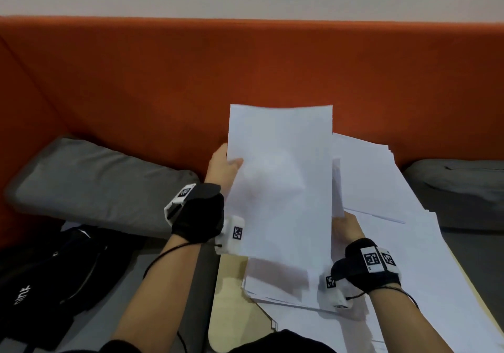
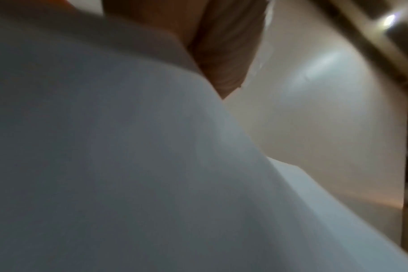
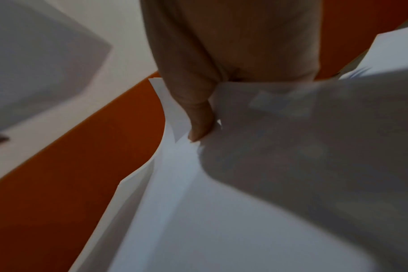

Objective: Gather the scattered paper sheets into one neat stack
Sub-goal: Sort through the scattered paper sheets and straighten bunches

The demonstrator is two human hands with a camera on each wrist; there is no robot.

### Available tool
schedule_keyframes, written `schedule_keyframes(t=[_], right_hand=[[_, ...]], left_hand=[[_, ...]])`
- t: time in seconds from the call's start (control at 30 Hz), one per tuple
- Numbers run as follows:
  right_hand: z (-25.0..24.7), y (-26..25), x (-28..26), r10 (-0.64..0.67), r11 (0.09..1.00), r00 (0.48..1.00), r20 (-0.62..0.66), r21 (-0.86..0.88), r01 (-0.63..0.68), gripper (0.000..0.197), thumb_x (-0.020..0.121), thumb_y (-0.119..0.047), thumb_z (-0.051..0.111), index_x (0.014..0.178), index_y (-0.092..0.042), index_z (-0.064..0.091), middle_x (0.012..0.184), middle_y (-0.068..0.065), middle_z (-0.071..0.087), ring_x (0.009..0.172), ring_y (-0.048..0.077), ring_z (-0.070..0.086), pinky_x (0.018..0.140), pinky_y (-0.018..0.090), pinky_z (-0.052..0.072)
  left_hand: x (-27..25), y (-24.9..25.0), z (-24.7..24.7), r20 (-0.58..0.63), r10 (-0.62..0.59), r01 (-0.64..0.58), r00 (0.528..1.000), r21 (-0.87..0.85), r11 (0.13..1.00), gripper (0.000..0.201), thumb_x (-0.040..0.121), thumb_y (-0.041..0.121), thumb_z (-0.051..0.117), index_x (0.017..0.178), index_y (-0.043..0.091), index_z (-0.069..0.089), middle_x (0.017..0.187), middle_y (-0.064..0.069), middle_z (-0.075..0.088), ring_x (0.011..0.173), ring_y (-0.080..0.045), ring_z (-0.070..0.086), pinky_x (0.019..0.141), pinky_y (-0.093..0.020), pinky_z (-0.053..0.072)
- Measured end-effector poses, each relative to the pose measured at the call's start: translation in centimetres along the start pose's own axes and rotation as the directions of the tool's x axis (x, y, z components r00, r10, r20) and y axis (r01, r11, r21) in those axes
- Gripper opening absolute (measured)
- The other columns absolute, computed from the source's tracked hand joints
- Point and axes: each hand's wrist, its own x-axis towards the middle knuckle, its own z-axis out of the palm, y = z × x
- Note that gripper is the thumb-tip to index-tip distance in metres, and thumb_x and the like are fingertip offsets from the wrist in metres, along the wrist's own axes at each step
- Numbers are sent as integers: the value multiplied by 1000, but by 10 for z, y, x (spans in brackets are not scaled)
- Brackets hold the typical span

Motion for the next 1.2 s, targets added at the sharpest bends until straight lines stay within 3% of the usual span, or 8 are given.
schedule_keyframes(t=[0.27,0.37,0.47,0.57,0.77,0.9,1.03,1.2], right_hand=[[-1,-21,-6,-76,996,996,53,45,73,15,91,-14,56,79,-6,53,66,6,50,59,17,41,55,25,34],[1,-23,-4,-67,998,996,64,25,66,15,92,-17,53,89,-2,52,70,8,50,61,19,43,57,26,35],[4,-27,-6,-61,996,998,29,69,59,39,97,-35,42,120,-4,52,101,9,58,92,27,55,79,32,44],[6,-26,-8,-15,974,994,106,228,-10,59,94,-55,32,130,-11,49,122,7,56,113,26,53,93,35,41],[11,-27,-14,-275,958,961,-12,83,275,38,88,-4,59,125,-3,51,122,18,59,98,24,56,82,32,43],[6,-56,-25,-415,873,897,-155,211,440,36,89,-1,56,124,0,52,109,9,59,92,21,57,71,17,50],[2,-75,-36,-497,753,836,-232,363,548,29,85,-1,63,113,-6,57,92,-1,64,72,-2,64,64,6,50],[3,-77,-44,-509,750,848,-148,408,521,21,78,1,69,92,-13,61,75,-12,68,62,-6,65,57,9,50]], left_hand=[[-15,-79,25,-15,-141,140,990,264,954,19,92,7,51,106,-5,56,110,-22,62,103,-35,57,79,-32,43],[-18,-86,31,42,-255,245,966,160,956,26,94,11,50,117,-1,46,118,-19,58,111,-35,55,91,-38,44],[-19,-90,36,82,-287,269,954,180,946,53,90,6,56,135,1,28,130,-13,48,121,-28,49,95,-29,38],[-20,-96,38,90,-294,278,952,158,948,48,89,-1,55,134,-2,38,133,-14,51,123,-28,49,92,-23,37],[-19,-85,43,8,-184,183,983,76,980,44,90,2,53,132,0,40,135,-17,50,125,-30,48,108,-41,38],[-11,-45,39,-88,77,-67,993,113,991,38,89,1,53,125,-5,40,124,-19,57,116,-31,55,88,-29,43],[-16,-11,34,-131,283,-281,950,31,959,39,87,5,59,120,-4,40,107,-8,59,100,-22,59,76,-13,44],[-17,-14,29,-159,270,-289,950,-111,951,57,68,27,71,112,20,35,99,9,57,87,-5,59,78,-13,48]])
